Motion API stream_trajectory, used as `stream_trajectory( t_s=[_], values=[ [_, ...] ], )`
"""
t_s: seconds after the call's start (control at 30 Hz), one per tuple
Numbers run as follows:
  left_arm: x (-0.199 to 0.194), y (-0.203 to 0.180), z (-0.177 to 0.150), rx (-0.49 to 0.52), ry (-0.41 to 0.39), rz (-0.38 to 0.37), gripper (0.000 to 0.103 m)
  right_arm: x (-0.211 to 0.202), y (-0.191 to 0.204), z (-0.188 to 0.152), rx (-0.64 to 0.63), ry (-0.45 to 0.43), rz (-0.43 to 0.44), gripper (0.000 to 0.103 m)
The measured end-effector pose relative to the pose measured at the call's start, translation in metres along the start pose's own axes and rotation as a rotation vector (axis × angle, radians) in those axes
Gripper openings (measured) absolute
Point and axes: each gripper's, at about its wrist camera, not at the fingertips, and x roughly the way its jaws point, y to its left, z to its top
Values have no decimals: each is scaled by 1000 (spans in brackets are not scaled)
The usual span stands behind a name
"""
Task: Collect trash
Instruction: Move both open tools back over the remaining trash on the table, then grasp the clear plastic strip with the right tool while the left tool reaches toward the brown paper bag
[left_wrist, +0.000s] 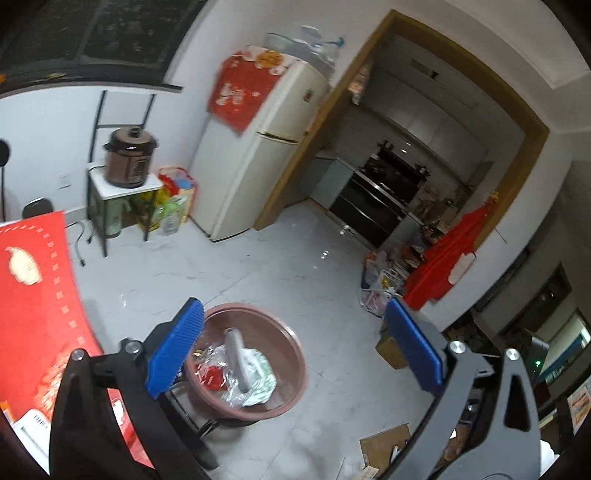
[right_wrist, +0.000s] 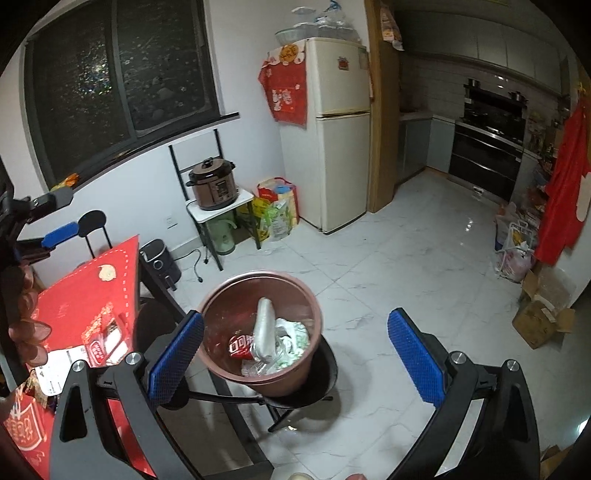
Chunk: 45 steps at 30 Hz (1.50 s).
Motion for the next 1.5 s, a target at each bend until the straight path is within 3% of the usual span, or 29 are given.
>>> stream_trajectory(
  t_s=[0.43,0.77,1.17,1.5],
  values=[
    [-138,106,-27,-88,-81,305,97,11,96,3,-96,24,125,98],
    [-251,178,-85,-136,-84,466,97,20,186,-15,-197,85,221,98],
    [-314,240,-165,-296,-61,517,97,36,304,-54,-335,191,312,98],
    [-351,282,-199,-376,-54,539,97,52,390,-105,-424,305,406,98]
  ],
)
